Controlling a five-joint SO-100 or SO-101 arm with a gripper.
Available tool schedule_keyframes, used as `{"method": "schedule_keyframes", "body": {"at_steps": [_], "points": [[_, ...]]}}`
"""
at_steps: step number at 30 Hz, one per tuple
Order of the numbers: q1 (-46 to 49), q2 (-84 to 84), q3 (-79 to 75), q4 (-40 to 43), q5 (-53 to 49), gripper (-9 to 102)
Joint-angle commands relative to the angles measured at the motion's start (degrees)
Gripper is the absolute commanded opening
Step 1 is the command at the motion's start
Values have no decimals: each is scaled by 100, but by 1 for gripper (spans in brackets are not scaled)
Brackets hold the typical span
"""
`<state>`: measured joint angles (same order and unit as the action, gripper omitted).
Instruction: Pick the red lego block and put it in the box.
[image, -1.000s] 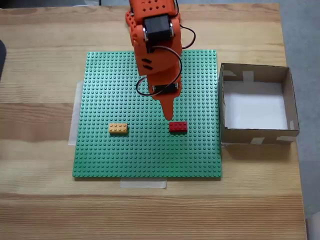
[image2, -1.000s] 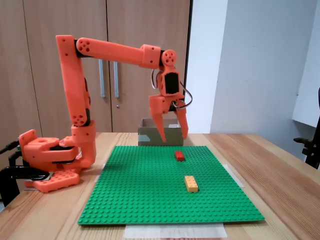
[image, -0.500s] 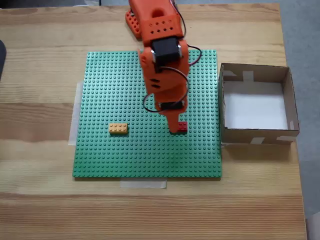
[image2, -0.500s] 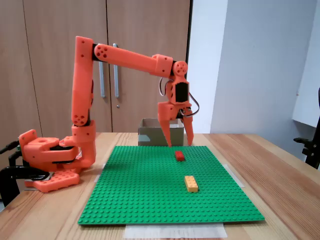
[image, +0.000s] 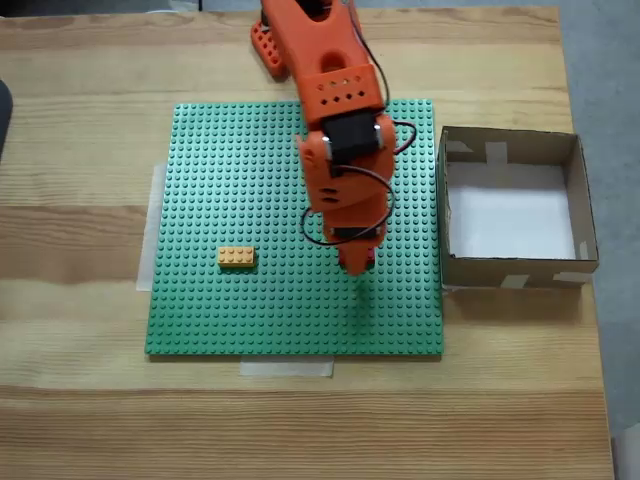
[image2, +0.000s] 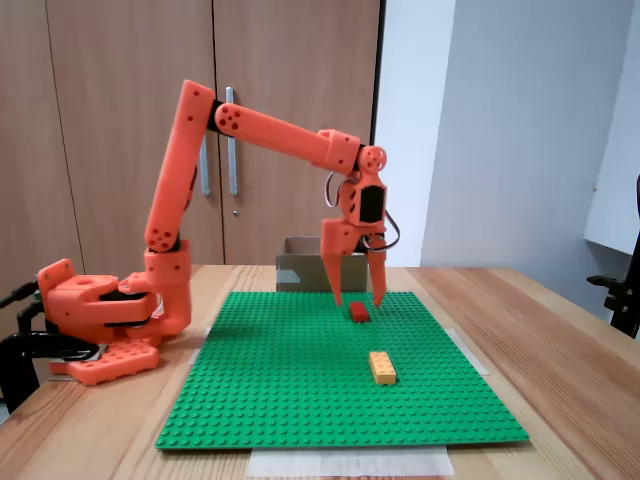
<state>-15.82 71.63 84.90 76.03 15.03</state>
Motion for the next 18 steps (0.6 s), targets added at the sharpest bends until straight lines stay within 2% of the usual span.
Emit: {"method": "schedule_keyframes", "body": {"at_steps": [1, 13, 18], "points": [[0, -26, -281, -26, 70, 26], [-97, -79, -229, -272, -220, 26], [-44, -44, -26, -281, 0, 26]]}}
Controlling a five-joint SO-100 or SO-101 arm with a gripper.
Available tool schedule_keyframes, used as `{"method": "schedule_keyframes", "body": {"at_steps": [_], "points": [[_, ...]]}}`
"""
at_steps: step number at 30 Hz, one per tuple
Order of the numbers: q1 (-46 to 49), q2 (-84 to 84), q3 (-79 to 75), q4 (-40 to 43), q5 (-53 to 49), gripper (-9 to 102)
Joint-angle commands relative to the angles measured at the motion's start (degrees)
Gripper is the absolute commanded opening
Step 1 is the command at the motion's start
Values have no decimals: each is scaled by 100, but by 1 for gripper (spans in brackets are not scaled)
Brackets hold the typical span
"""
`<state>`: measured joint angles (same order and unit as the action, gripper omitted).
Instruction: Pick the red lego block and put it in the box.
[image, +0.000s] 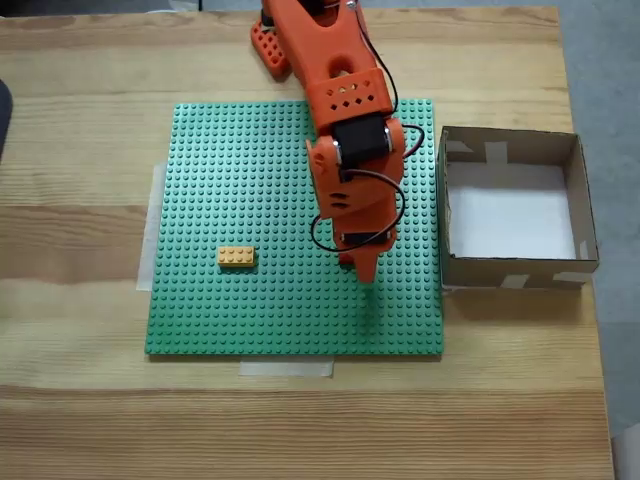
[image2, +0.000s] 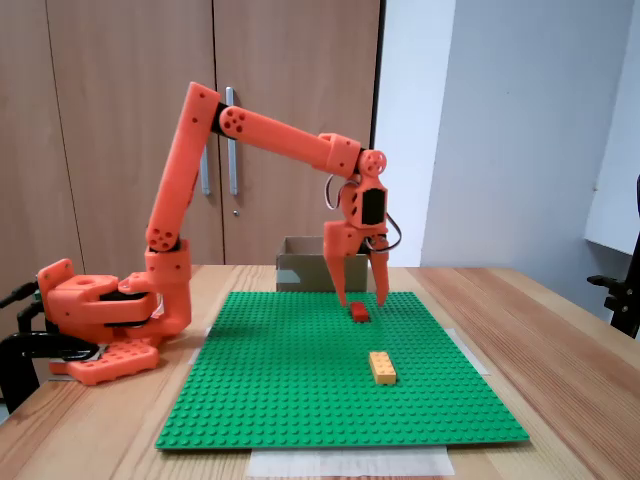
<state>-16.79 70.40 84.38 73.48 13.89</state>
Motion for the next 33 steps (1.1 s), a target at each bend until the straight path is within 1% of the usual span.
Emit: {"method": "schedule_keyframes", "body": {"at_steps": [1, 17, 25, 28, 33], "points": [[53, 97, 88, -35, 167, 26], [9, 132, 35, 62, -88, 26], [229, 132, 44, 0, -202, 26], [264, 132, 53, -62, -343, 23], [176, 132, 62, -44, -290, 22]]}}
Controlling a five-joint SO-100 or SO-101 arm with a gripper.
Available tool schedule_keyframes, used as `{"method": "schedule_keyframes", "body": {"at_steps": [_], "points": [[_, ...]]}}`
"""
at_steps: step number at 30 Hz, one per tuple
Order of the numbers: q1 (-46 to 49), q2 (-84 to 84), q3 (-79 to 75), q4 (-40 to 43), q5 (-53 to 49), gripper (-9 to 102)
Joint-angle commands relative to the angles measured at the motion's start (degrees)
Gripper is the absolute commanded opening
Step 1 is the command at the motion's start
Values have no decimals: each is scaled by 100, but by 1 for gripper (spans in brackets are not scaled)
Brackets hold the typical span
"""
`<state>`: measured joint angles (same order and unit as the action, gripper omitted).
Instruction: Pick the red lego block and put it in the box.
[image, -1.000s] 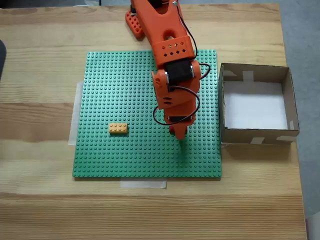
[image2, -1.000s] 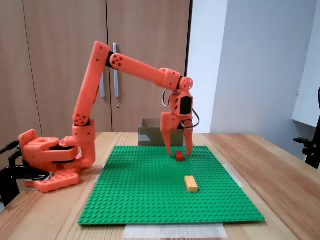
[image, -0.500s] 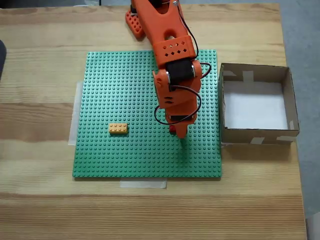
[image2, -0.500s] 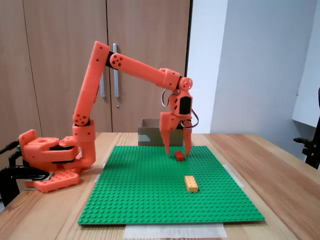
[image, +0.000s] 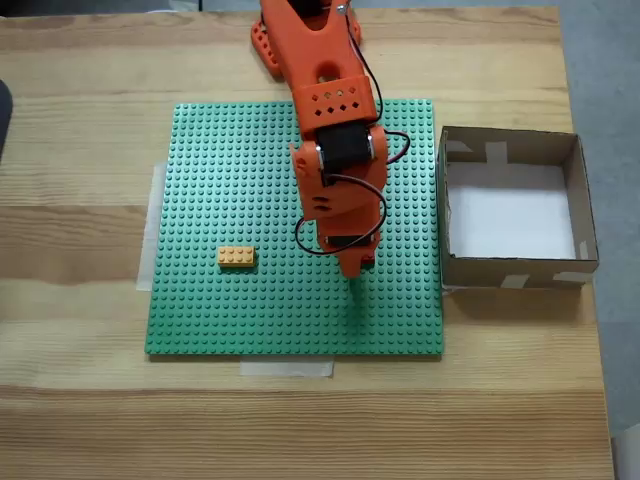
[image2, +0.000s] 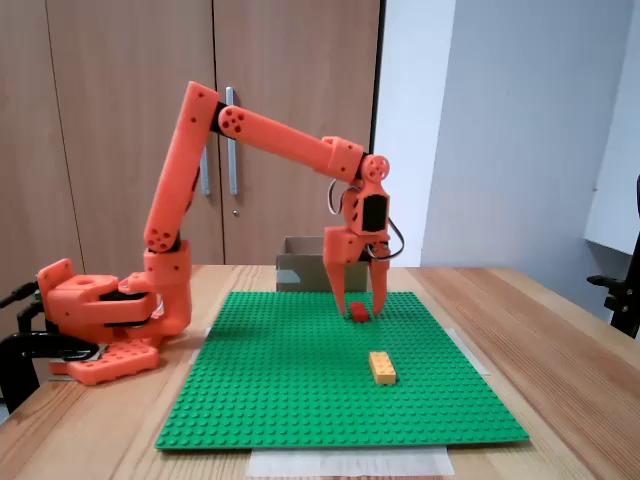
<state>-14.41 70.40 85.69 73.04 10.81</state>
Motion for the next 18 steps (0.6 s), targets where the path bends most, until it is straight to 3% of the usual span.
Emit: {"method": "schedule_keyframes", "body": {"at_steps": [1, 11, 18], "points": [[-62, 123, -53, 0, 35, 22], [-88, 141, 62, -132, -176, 19], [-97, 176, 141, -220, -396, 10]]}}
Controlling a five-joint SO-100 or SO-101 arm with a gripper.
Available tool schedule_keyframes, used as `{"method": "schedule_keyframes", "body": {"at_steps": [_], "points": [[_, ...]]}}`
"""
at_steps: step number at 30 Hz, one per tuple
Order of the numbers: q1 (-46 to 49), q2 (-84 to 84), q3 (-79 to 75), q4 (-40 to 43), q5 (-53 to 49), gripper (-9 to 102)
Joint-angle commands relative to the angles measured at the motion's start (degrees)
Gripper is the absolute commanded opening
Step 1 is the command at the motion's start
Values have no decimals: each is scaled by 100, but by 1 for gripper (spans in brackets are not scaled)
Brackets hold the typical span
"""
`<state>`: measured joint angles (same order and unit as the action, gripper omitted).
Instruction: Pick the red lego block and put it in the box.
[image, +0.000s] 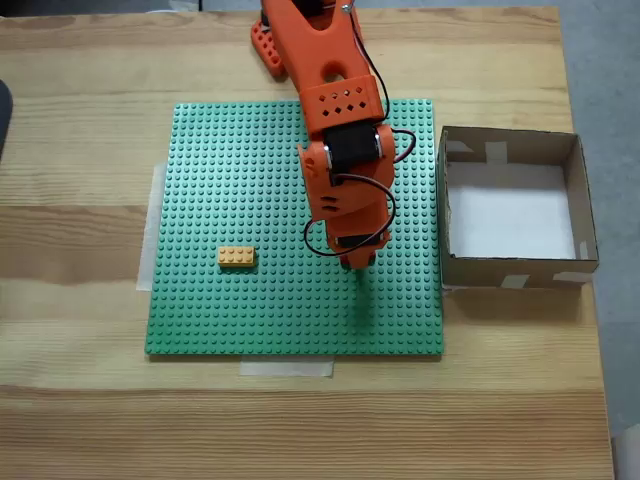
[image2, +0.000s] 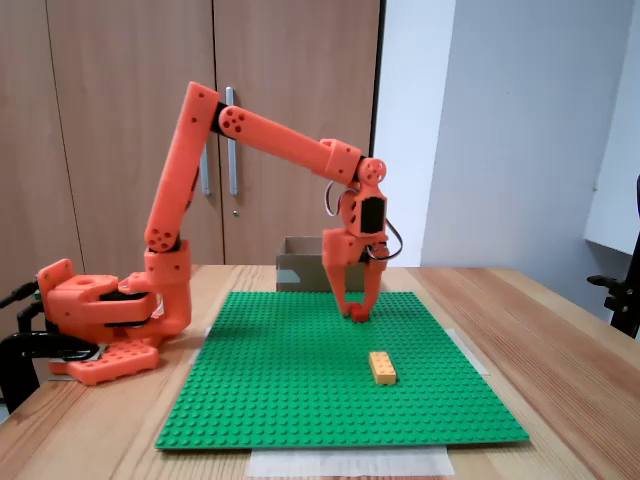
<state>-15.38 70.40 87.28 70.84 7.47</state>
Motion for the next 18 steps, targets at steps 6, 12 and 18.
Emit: {"method": "schedule_keyframes", "body": {"at_steps": [6, 12, 18], "points": [[26, 246, 9, -97, -132, 1], [26, 615, 114, 26, -176, -1], [149, 1151, 79, 334, -352, -1]]}}
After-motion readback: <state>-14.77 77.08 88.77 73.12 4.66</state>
